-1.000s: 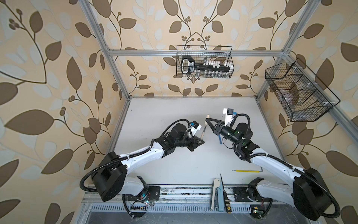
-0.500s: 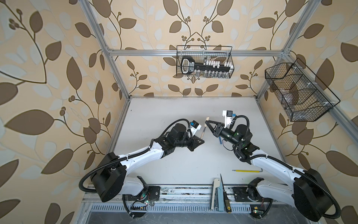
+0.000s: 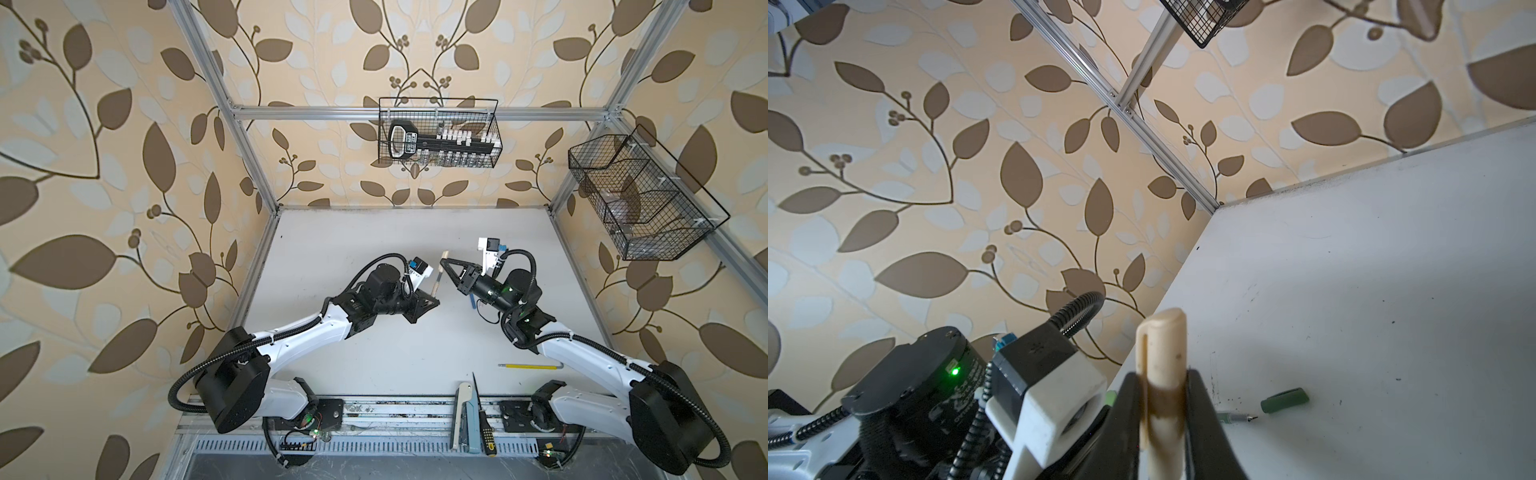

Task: Insert the pens into the pen caps
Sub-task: 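Lower the beige cap down onto the nib with the right gripper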

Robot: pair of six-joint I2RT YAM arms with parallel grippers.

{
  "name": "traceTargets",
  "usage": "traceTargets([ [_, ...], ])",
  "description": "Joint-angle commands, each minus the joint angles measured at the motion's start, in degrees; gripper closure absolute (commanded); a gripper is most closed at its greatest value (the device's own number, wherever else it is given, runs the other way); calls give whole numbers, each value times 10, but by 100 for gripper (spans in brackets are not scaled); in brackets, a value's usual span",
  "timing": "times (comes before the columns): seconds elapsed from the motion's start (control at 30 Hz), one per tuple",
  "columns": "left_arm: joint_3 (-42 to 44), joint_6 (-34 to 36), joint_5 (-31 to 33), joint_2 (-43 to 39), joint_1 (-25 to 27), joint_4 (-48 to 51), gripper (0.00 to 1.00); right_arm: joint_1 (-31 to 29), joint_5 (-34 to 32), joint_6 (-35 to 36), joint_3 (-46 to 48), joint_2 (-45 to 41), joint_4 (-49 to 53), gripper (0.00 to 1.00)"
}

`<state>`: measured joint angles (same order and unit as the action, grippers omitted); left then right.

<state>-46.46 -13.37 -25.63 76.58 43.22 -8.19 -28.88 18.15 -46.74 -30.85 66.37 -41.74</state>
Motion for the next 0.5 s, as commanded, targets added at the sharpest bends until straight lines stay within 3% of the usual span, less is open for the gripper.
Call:
traceTargets([
  [0.0, -45, 25, 24, -18, 5, -39, 100, -6, 12, -1, 11, -7, 12, 82],
  [0.2, -64, 44, 23, -13, 5, -29, 100, 2, 16, 11, 0, -22, 48, 82],
  [0.47, -72, 52, 22, -7, 5, -30, 100, 4, 10, 87, -39, -71, 161, 82],
])
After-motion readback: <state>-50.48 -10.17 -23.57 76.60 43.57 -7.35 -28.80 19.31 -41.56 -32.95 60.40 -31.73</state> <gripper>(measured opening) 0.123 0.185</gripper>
